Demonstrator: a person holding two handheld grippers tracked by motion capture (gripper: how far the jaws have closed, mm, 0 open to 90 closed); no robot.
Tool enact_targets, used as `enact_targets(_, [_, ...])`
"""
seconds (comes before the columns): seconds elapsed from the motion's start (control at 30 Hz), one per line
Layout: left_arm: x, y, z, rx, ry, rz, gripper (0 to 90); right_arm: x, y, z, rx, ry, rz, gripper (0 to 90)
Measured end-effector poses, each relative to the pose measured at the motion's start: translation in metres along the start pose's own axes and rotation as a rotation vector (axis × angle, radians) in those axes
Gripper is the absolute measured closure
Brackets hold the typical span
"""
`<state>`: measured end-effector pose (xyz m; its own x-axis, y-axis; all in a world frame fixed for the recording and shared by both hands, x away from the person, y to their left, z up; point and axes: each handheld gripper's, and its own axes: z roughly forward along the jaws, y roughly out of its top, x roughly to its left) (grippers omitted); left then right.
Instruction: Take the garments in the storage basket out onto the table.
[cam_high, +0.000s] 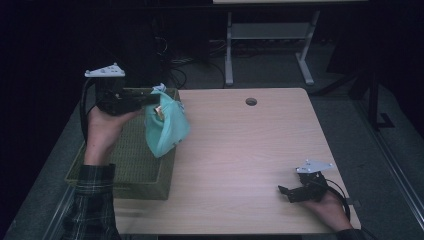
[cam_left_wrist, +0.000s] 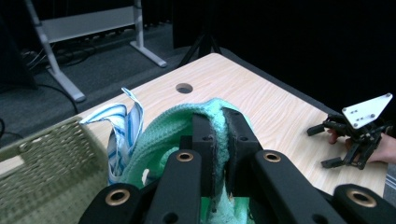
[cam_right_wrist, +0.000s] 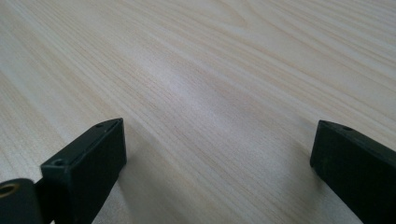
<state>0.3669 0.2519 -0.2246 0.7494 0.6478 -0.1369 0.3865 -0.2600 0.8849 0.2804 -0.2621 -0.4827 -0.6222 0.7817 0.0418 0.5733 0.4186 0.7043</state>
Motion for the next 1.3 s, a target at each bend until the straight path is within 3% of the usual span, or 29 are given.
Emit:
enact_targets(0.4, [-0.025,0.009,0.025,-0.007,-0.041,0.043,83.8,-0.001,0.0,0.0,0.0,0.007,-0.007,2.7])
enact_targets(0.9, [-0.056,0.017,0.076,0.028,-0.141,0.109,83.8,-0.001,0.0,0.001,-0.001,0.008,-0.007,2.6])
enact_targets(1.3, [-0.072,0.013,0.11,0.045,-0.218,0.126,83.8,-0.001,0.0,0.001,-0.001,0.009,-0.004,2.7])
